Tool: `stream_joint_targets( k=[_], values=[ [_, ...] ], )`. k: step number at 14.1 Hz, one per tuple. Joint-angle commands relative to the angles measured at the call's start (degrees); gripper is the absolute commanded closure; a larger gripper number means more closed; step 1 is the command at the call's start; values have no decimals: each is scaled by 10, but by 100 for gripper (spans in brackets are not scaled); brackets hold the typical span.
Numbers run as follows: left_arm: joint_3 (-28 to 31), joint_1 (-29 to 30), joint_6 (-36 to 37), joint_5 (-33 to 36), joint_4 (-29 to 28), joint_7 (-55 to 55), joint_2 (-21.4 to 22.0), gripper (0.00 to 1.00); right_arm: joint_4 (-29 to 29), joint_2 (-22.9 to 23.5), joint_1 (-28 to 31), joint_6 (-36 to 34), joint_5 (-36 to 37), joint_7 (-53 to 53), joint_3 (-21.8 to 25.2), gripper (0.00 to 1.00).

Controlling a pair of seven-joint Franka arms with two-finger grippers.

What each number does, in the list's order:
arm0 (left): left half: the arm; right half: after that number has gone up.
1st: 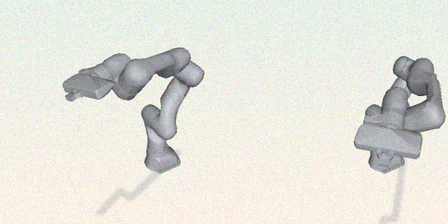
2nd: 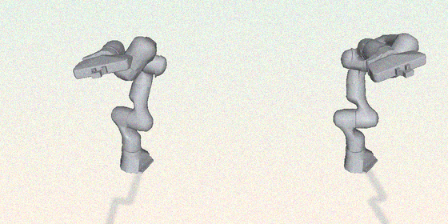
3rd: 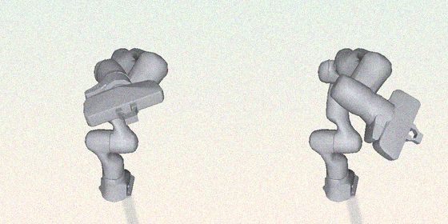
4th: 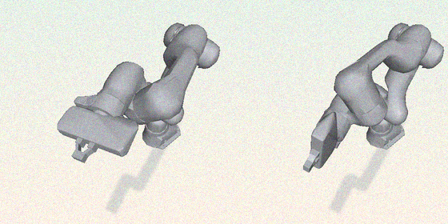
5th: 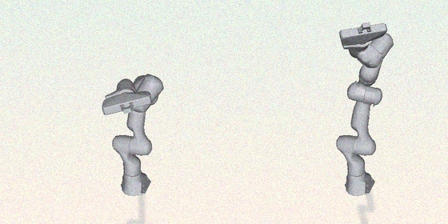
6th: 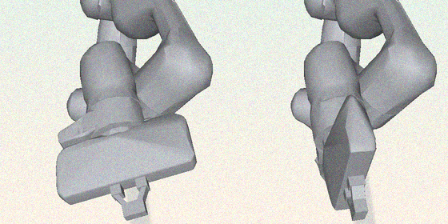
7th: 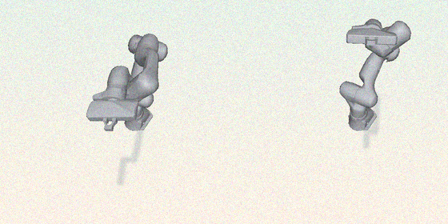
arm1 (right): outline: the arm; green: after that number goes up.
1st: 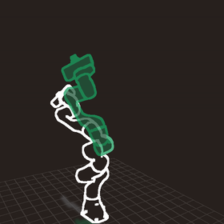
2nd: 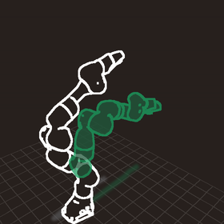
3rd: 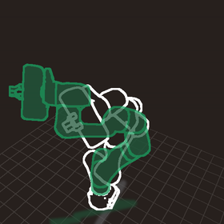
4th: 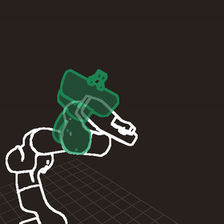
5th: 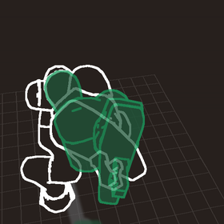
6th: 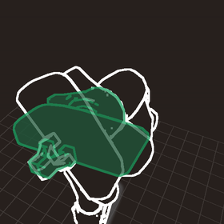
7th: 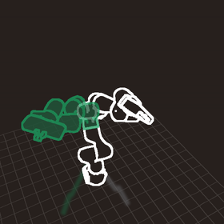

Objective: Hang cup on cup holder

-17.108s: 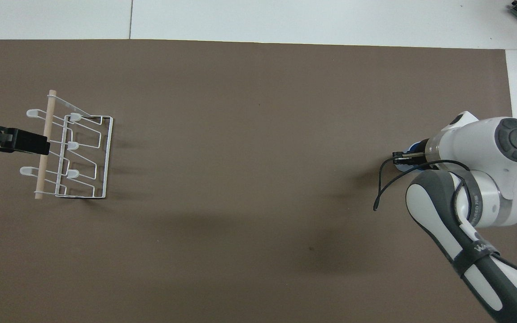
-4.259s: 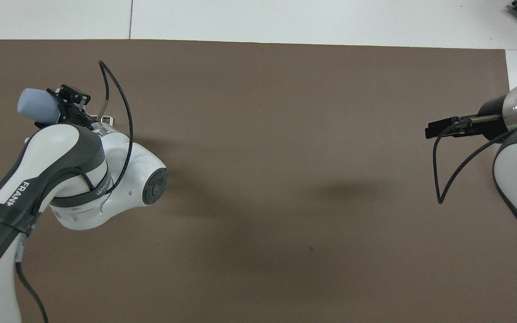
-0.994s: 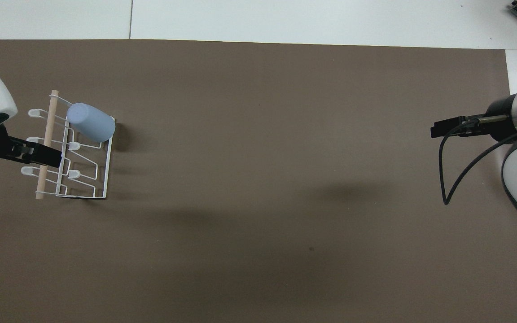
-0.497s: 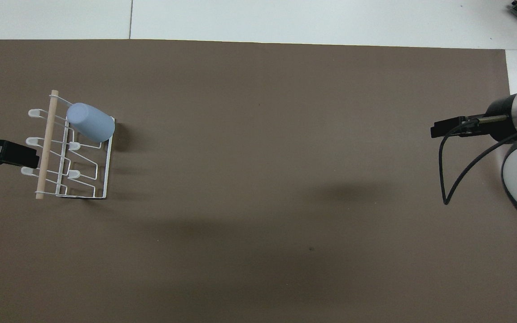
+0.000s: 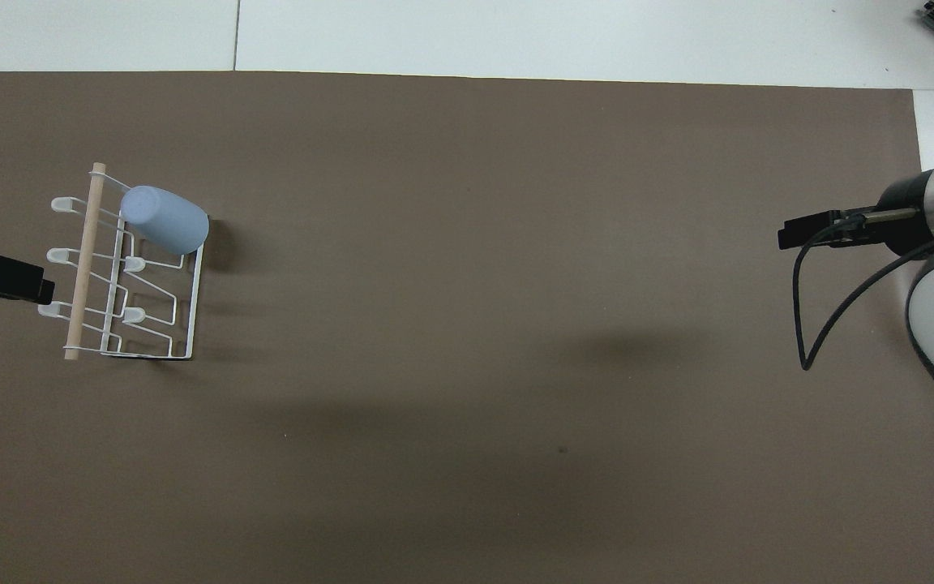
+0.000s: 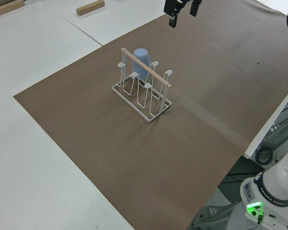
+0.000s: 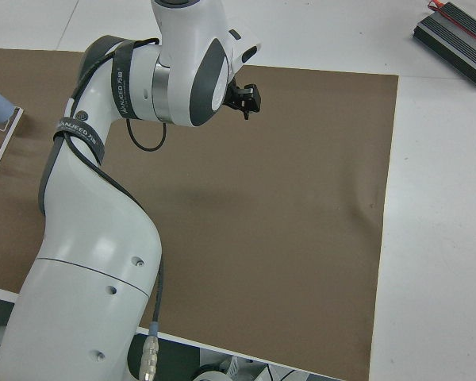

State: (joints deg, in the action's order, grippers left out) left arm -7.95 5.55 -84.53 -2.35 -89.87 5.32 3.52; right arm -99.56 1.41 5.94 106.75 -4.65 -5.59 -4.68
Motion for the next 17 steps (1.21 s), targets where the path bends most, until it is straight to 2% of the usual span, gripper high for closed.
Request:
stream_joint_targets(
  k=[1, 12, 15, 17],
  values=[
    [-4, 9, 17, 0, 18, -6, -10, 0, -10, -11, 2, -3, 12, -6, -1, 0],
    [1, 2, 9, 0, 16, 4, -17, 0, -10, -11, 2, -3, 12, -6, -1, 0],
    [78, -58, 13, -1, 15, 48, -15, 0, -10, -11, 2, -3, 12, -6, -1, 0],
    [85, -62, 8, -1, 11, 61, -12, 0, -10, -11, 2, -3, 12, -6, -1, 0]
  ],
)
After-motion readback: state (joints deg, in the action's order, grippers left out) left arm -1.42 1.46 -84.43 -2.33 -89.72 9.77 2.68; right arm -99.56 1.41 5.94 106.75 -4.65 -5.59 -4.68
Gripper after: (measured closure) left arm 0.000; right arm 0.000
